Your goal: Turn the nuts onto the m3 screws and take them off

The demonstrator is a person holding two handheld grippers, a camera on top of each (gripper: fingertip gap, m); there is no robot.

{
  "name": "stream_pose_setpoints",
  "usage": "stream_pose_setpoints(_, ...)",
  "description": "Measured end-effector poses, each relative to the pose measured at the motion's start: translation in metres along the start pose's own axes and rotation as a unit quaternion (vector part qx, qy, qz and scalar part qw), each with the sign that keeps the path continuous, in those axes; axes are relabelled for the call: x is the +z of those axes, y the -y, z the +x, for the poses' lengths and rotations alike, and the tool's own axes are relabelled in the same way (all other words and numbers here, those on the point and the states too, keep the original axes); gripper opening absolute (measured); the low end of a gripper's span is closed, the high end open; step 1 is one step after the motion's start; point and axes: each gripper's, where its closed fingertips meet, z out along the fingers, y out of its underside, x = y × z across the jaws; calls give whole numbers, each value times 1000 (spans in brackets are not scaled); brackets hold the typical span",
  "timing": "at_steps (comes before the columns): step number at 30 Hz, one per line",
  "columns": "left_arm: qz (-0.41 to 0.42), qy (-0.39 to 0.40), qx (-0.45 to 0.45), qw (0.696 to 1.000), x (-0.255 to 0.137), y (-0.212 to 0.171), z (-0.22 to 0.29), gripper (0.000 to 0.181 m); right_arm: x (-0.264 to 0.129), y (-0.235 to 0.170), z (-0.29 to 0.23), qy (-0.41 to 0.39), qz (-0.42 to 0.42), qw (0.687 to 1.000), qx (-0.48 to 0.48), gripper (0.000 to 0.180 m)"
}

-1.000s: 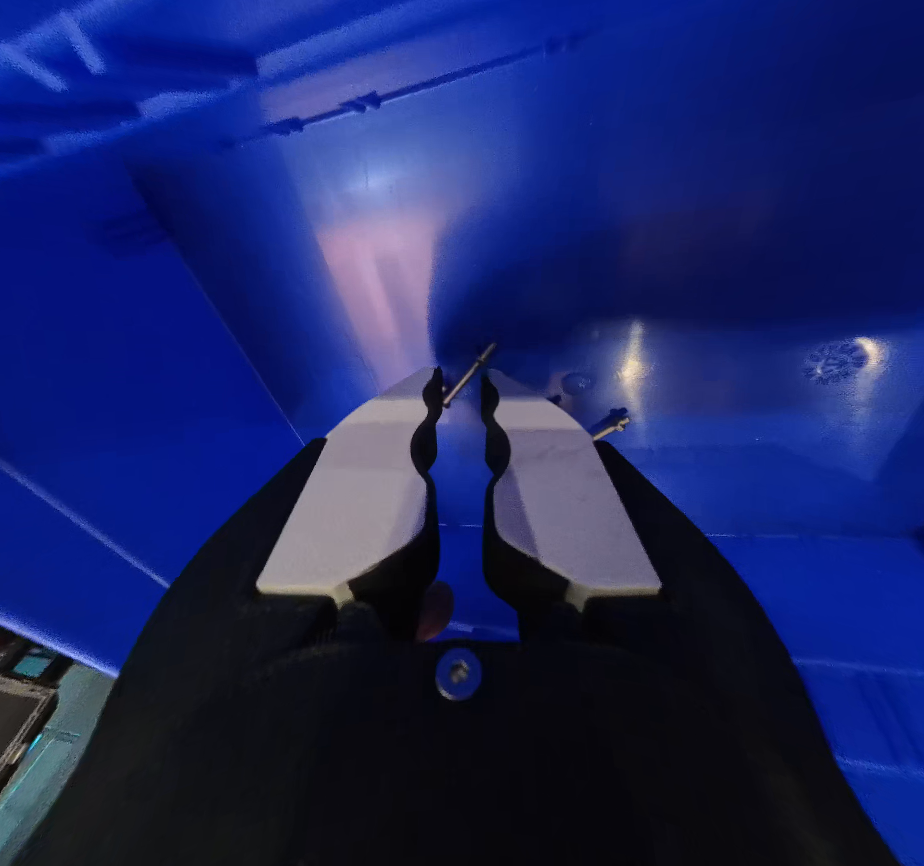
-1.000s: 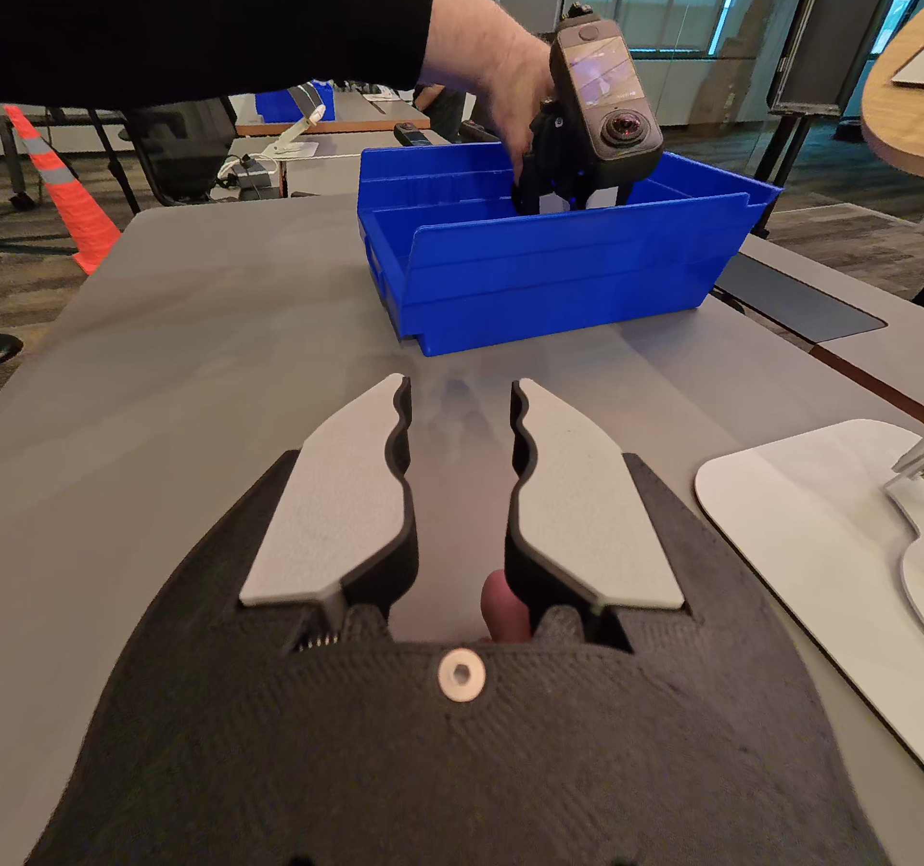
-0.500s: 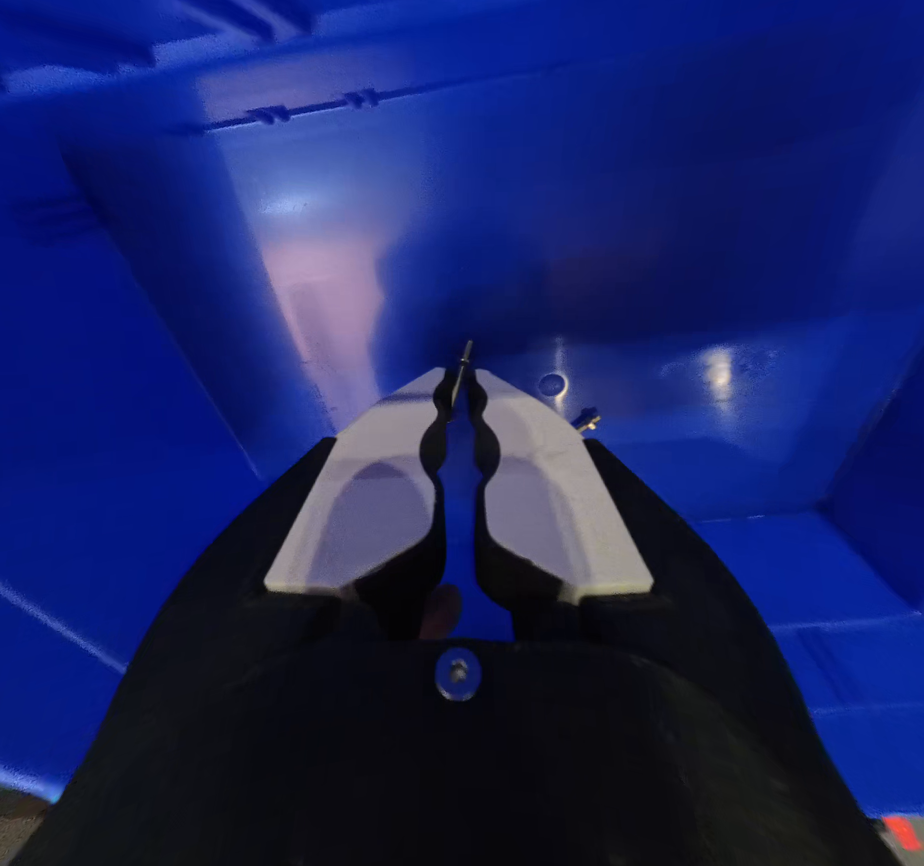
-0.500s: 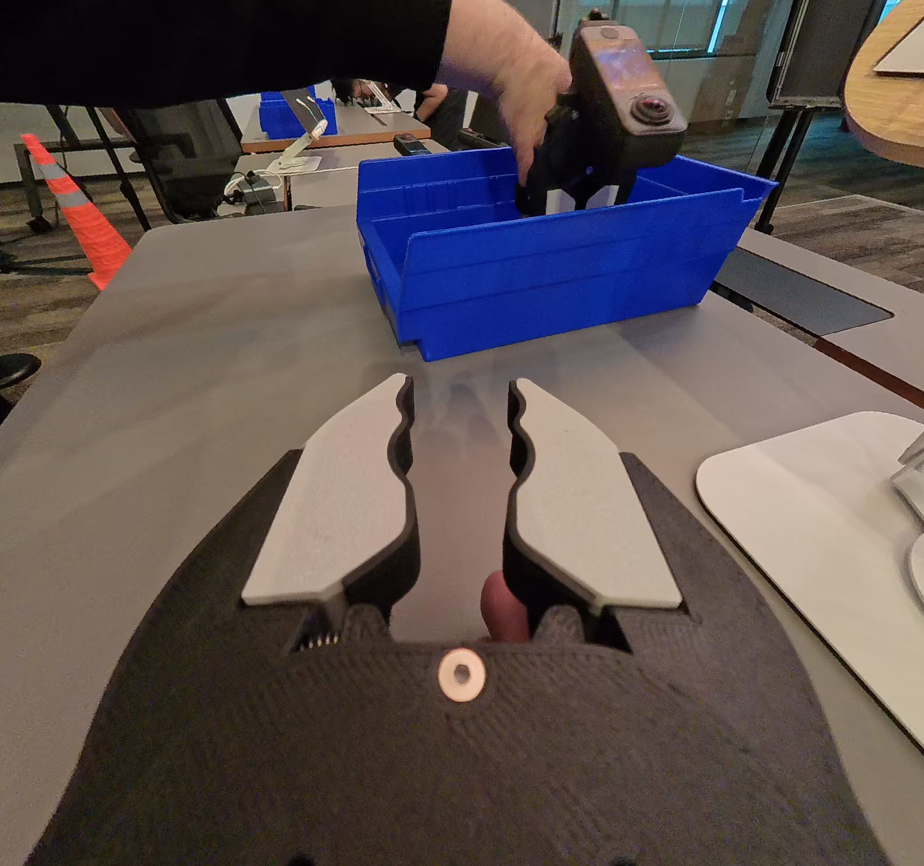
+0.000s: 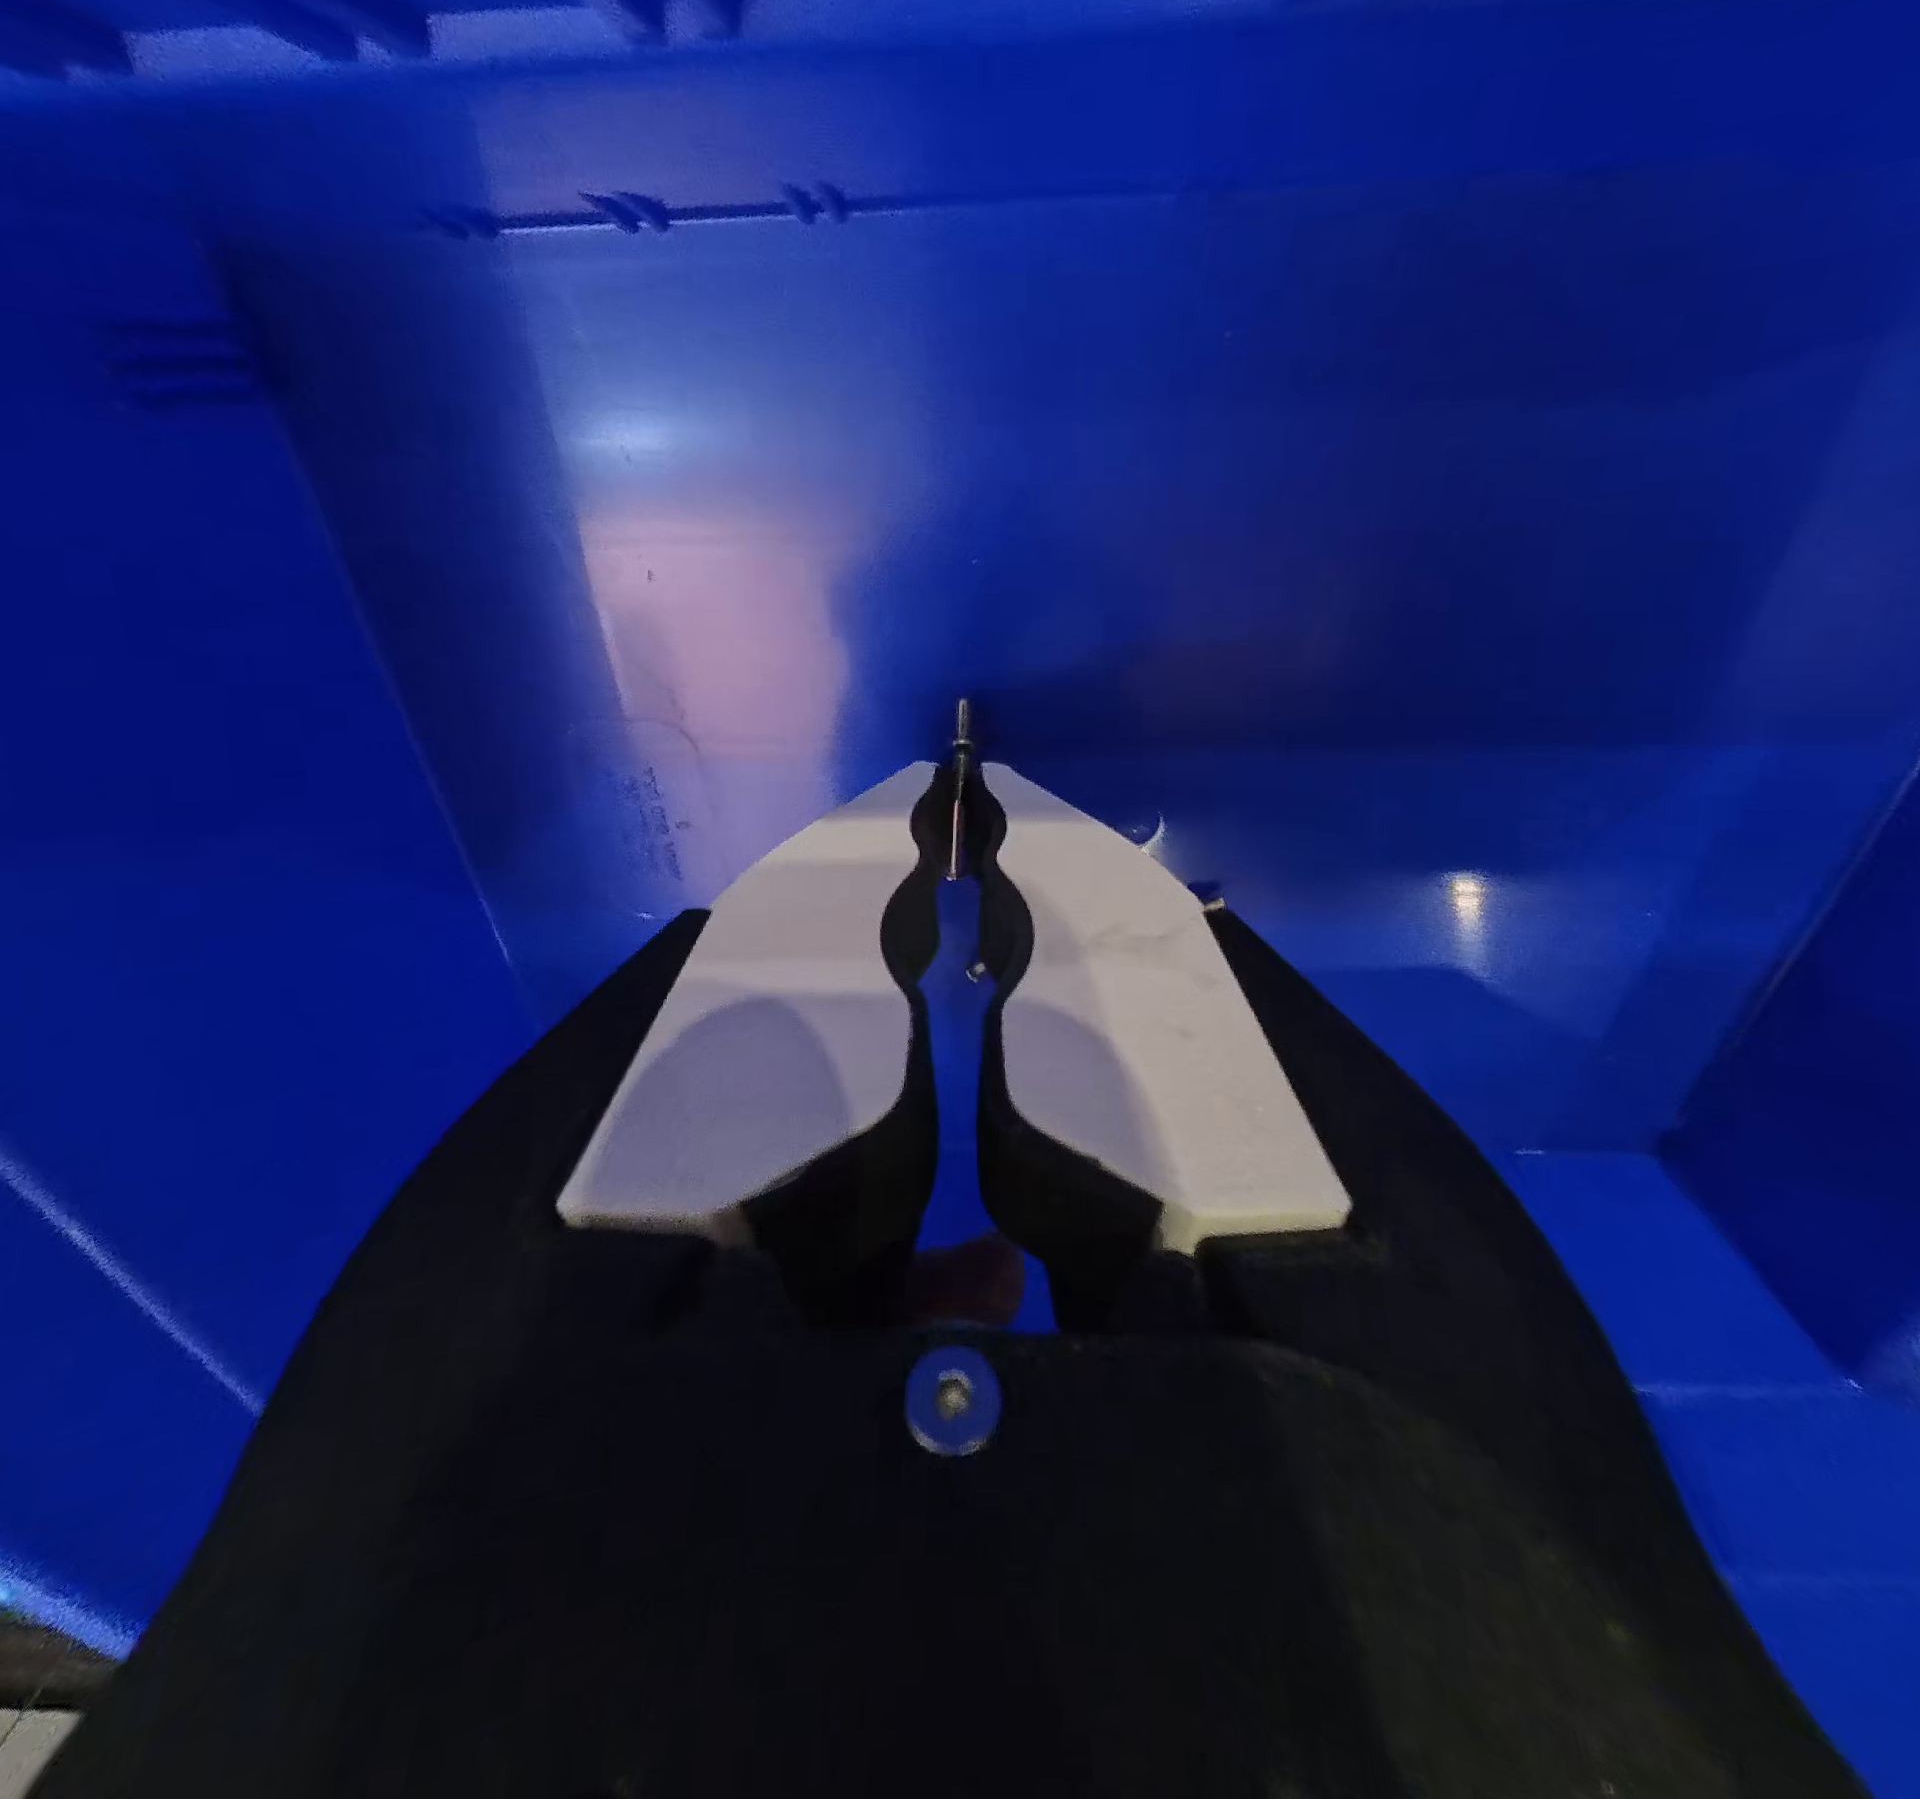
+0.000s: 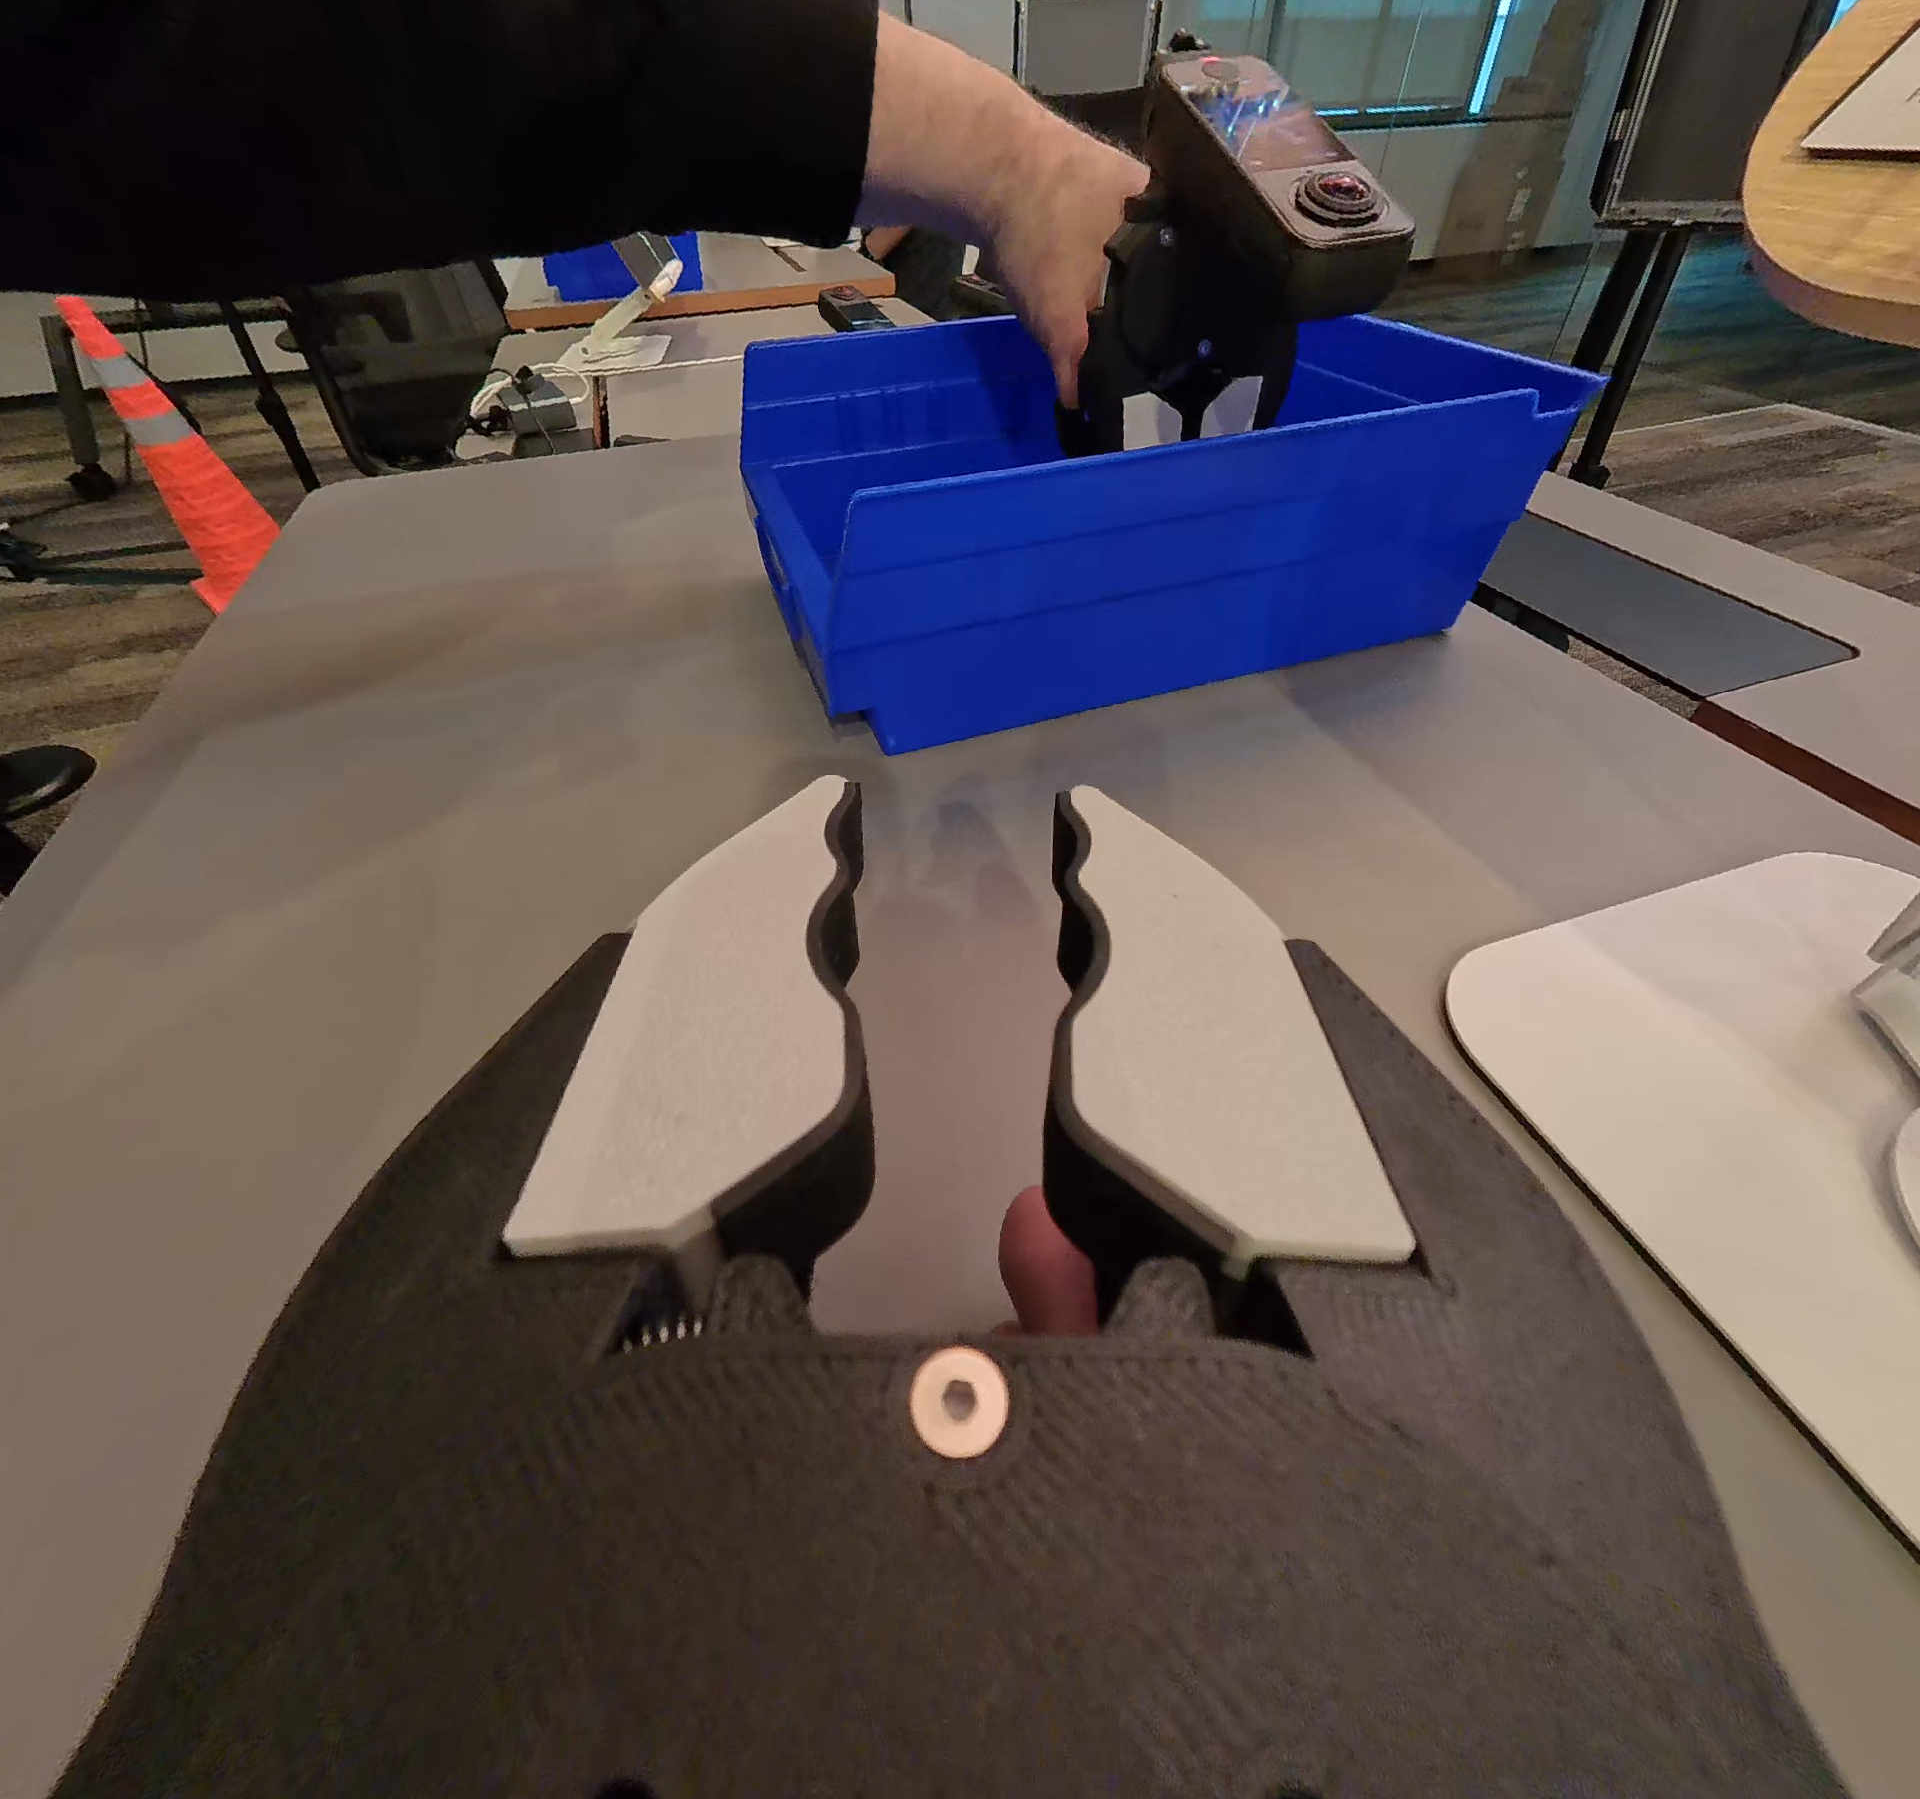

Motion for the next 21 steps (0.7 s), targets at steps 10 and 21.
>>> stream_pose_setpoints(10,55,82,-40,994,-89,6,-4,2,-1,1,0,-1,6,1000,-1,35)
stream_pose_setpoints(21,149,127,21,980,-189,113,89,2,-39,-2,21,-39,4,999,-29,34)
